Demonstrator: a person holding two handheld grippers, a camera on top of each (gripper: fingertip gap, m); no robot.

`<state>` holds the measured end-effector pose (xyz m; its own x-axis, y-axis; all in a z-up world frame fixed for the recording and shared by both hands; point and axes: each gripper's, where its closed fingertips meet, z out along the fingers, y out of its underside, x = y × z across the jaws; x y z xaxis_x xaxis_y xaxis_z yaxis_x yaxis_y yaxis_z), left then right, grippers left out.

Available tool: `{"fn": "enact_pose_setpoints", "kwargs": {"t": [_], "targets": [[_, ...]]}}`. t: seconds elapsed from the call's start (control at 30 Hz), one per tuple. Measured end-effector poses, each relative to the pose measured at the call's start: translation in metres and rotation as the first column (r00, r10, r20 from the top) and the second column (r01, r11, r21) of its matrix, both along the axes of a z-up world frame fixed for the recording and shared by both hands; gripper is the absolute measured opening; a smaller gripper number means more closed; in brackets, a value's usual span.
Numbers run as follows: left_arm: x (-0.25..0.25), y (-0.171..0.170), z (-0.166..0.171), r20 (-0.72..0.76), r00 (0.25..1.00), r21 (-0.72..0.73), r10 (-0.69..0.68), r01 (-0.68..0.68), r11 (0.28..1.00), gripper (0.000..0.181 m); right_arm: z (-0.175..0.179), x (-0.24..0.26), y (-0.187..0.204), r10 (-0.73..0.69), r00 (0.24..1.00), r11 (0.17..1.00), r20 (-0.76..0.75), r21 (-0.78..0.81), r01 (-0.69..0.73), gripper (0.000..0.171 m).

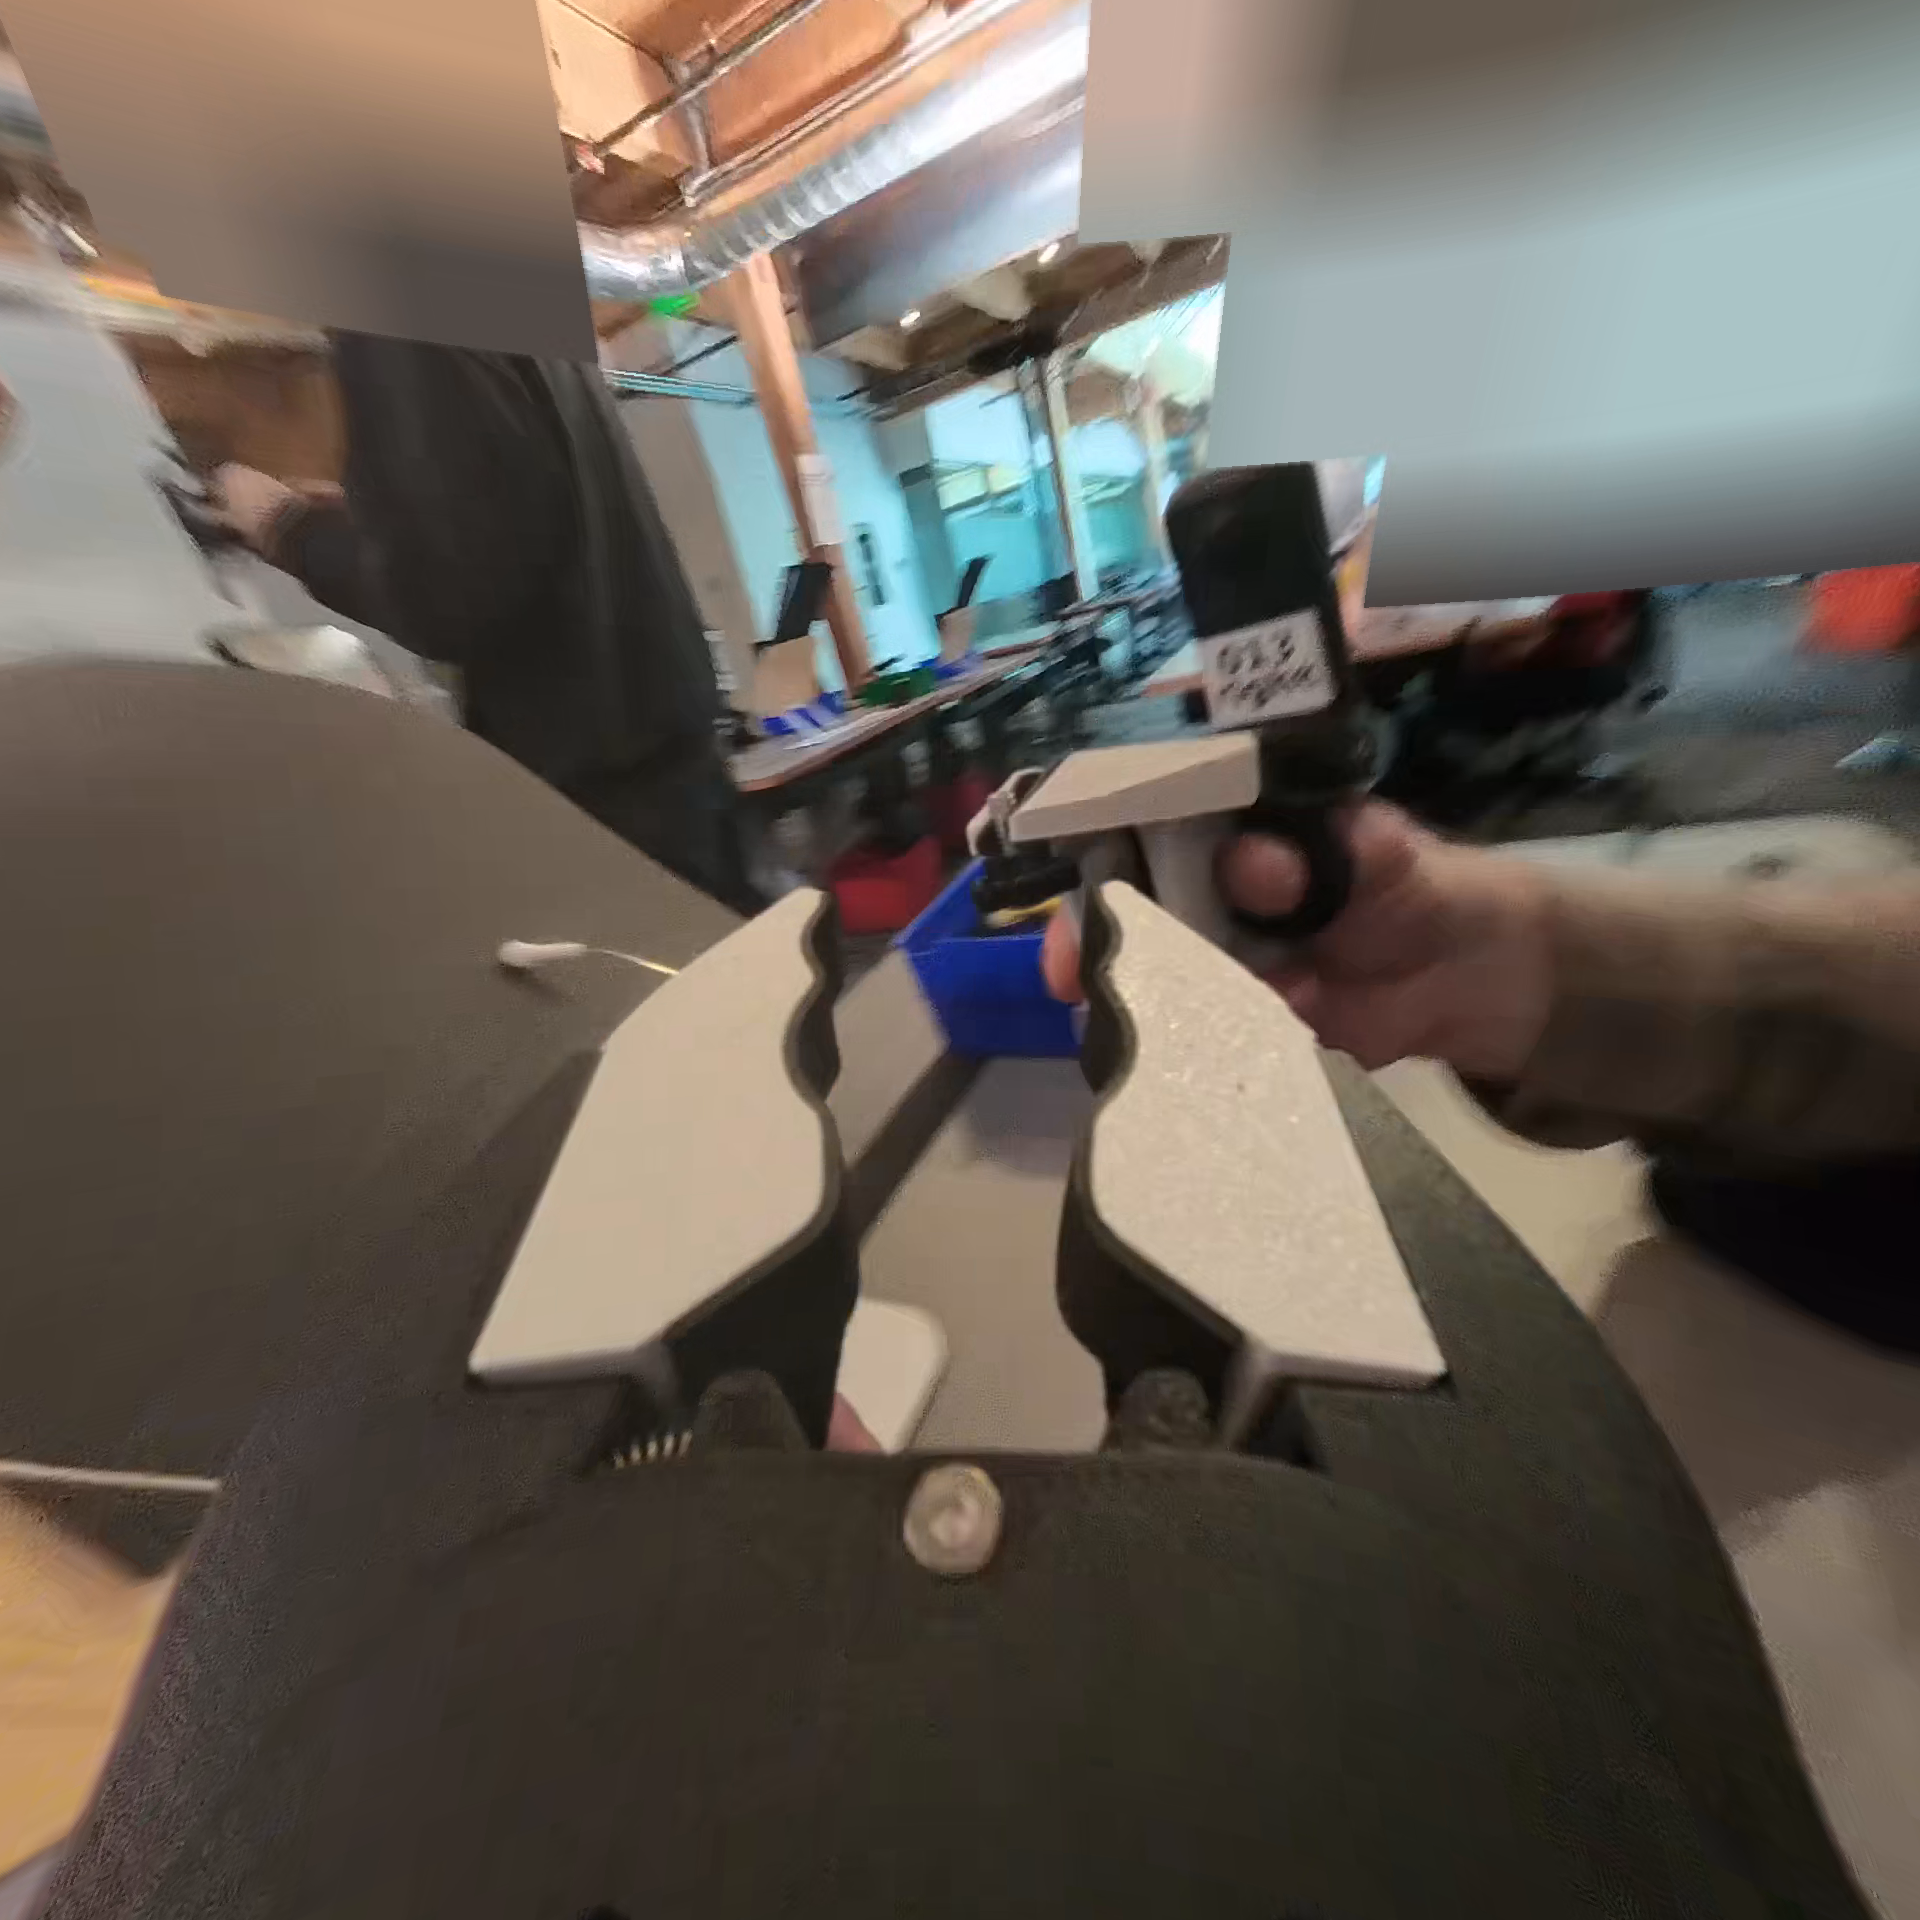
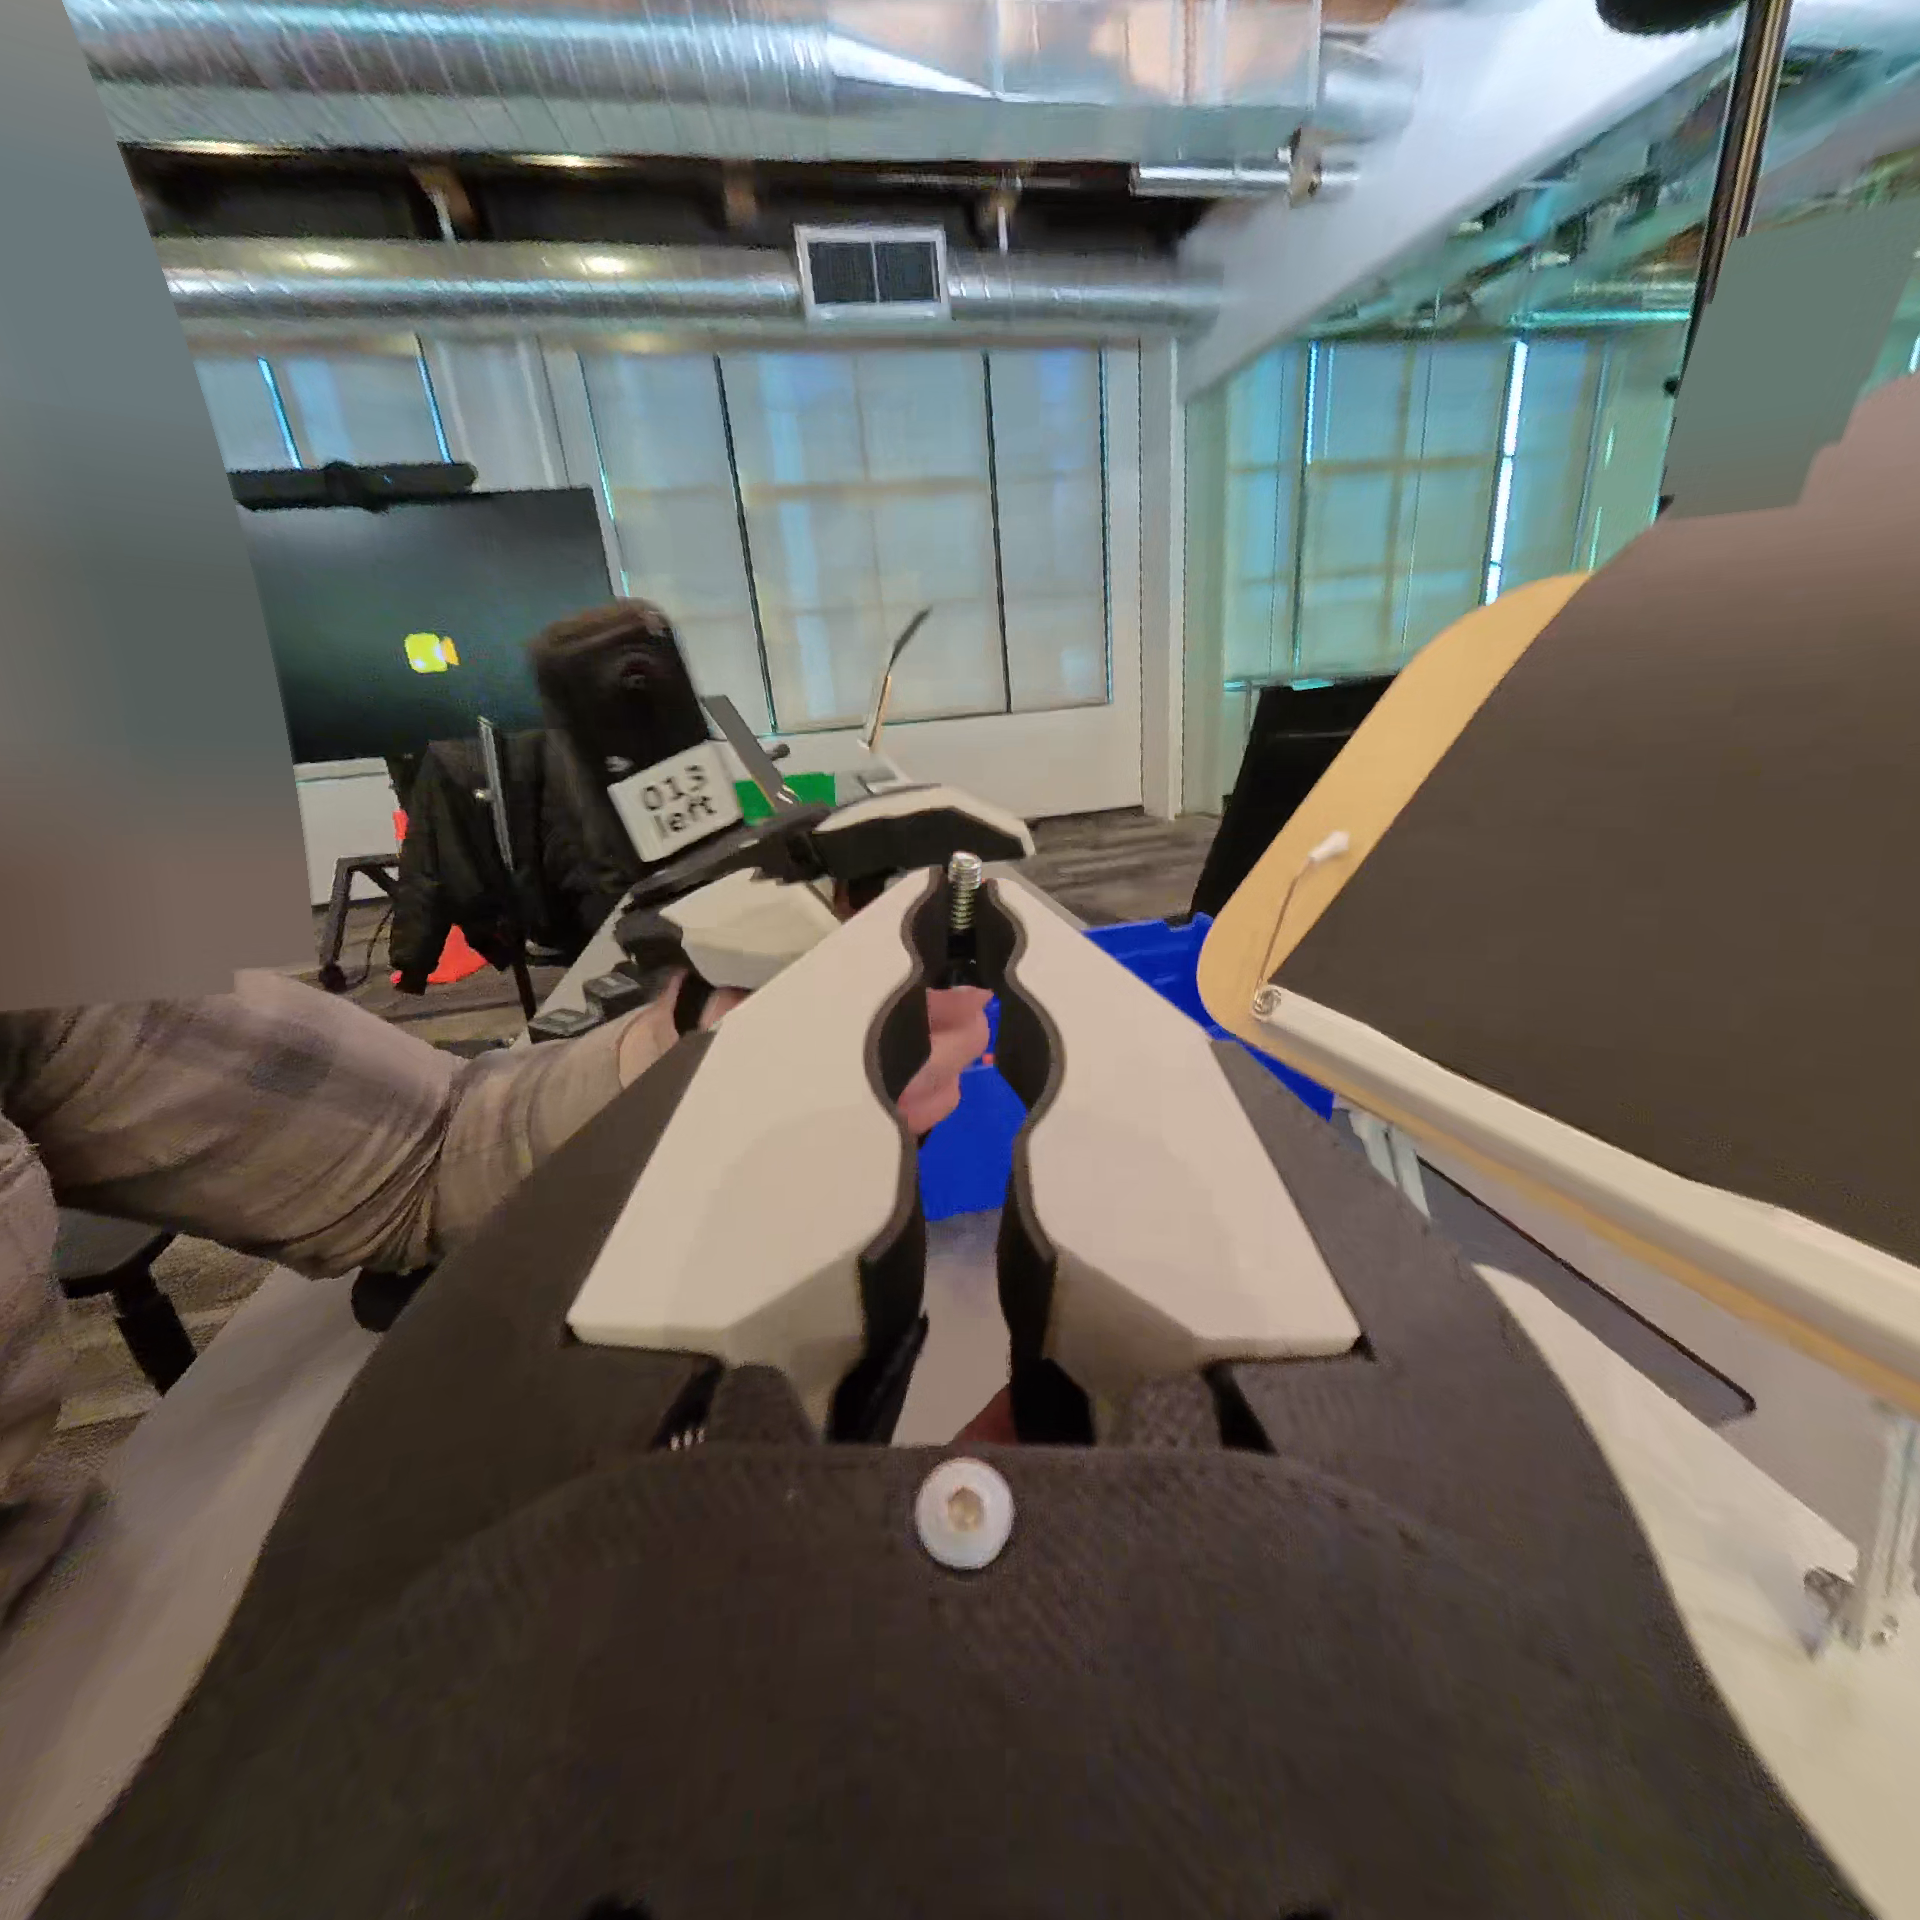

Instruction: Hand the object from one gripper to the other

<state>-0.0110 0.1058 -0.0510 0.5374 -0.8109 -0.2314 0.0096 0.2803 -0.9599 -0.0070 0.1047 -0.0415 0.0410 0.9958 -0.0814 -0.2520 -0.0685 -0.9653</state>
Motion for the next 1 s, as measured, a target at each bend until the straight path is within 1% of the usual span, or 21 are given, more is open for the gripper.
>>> {"fn": "enact_pose_setpoints", "kwargs": {"t": [0.1,0.23,0.33,0.4,0.53,0.73,0.83,0.93,1.0], "targets": [[0.005,-0.007,0.002,0.148,0.979,-0.132,-0.138,0.158,0.979,0.042,0.006,0.001,-0.006,0.016,0.997,0.999,-0.076,0.036,-0.014,0.002],[0.013,-0.018,0.003,0.325,0.902,-0.254,-0.285,0.373,0.892,0.044,0.009,0.000,-0.017,0.078,0.986,0.996,-0.145,0.046,-0.072,0.002],[0.019,-0.023,-0.002,0.363,0.865,-0.299,-0.348,0.461,0.835,0.043,0.004,-0.005,-0.022,0.108,0.986,0.994,-0.126,0.041,-0.104,0.003],[0.021,-0.027,-0.004,0.359,0.857,-0.301,-0.371,0.482,0.823,0.040,0.000,-0.008,-0.025,0.130,0.987,0.991,-0.097,0.039,-0.127,0.002],[0.021,-0.028,-0.006,0.332,0.868,-0.292,-0.369,0.466,0.835,0.026,-0.001,-0.010,-0.028,0.154,0.985,0.988,-0.077,0.038,-0.151,0.002],[0.020,-0.029,-0.006,0.322,0.869,-0.273,-0.377,0.466,0.842,0.024,-0.001,-0.011,-0.029,0.171,0.982,0.985,-0.080,0.022,-0.169,0.002],[0.020,-0.028,-0.005,0.298,0.883,-0.249,-0.362,0.438,0.864,0.024,0.000,-0.011,-0.029,0.161,0.984,0.987,-0.081,0.028,-0.159,0.003],[0.018,-0.023,-0.007,0.220,0.928,-0.201,-0.300,0.344,0.917,0.025,0.002,-0.010,-0.026,0.136,0.988,0.990,-0.076,0.036,-0.133,0.016],[0.015,-0.014,-0.009,0.121,0.973,-0.138,-0.196,0.212,0.967,0.024,0.003,-0.008,-0.020,0.094,0.994,0.995,-0.060,0.048,-0.091,0.021]]}}
